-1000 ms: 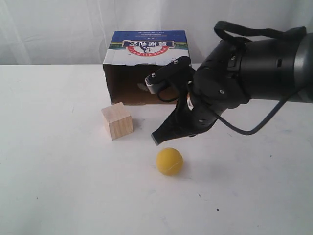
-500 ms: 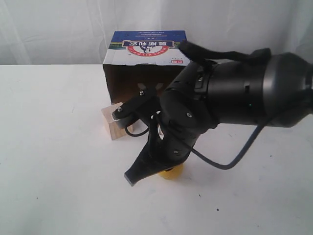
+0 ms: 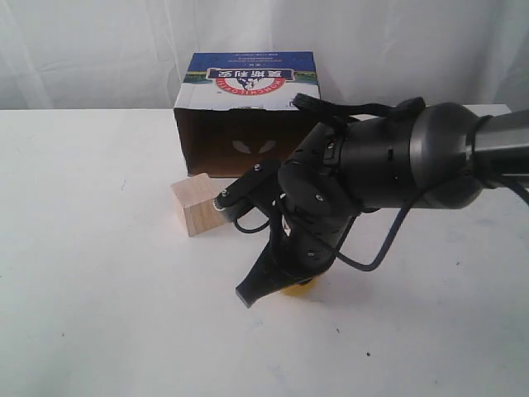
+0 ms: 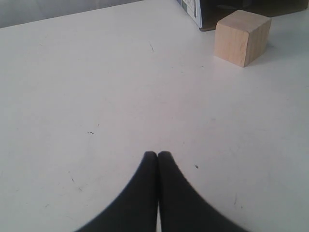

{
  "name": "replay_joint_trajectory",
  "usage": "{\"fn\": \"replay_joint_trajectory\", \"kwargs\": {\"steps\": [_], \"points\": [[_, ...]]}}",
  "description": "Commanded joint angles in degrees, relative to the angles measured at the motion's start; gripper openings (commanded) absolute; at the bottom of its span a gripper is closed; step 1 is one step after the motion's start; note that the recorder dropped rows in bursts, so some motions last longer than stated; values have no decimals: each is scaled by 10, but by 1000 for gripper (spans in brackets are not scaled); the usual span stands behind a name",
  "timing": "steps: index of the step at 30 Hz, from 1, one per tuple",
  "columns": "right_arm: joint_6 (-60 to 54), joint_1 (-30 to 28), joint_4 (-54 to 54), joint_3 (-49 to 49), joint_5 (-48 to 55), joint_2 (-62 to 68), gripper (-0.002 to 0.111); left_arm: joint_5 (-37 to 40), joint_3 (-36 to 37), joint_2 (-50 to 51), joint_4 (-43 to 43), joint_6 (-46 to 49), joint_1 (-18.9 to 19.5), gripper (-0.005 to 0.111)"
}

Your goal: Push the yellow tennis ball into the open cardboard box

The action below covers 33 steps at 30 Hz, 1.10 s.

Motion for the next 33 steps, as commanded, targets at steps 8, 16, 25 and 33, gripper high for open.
{"fn": "replay_joint_trajectory", "kwargs": {"steps": [8,16,25,33], "points": [[-6,-21,-18,2,-32,19,0,-1,2,-3,-2,-4,2,0],[-6,-22,-28,2,-59,22,0,-1,2,-3,-2,-4,2,0],[-8,-56,-43,-2,-95,22,0,-1,2,-3,-2,-4,2,0],[-8,-77,-87,-73,-62,19,0,-1,2,-3,-2,-4,2,0]]}}
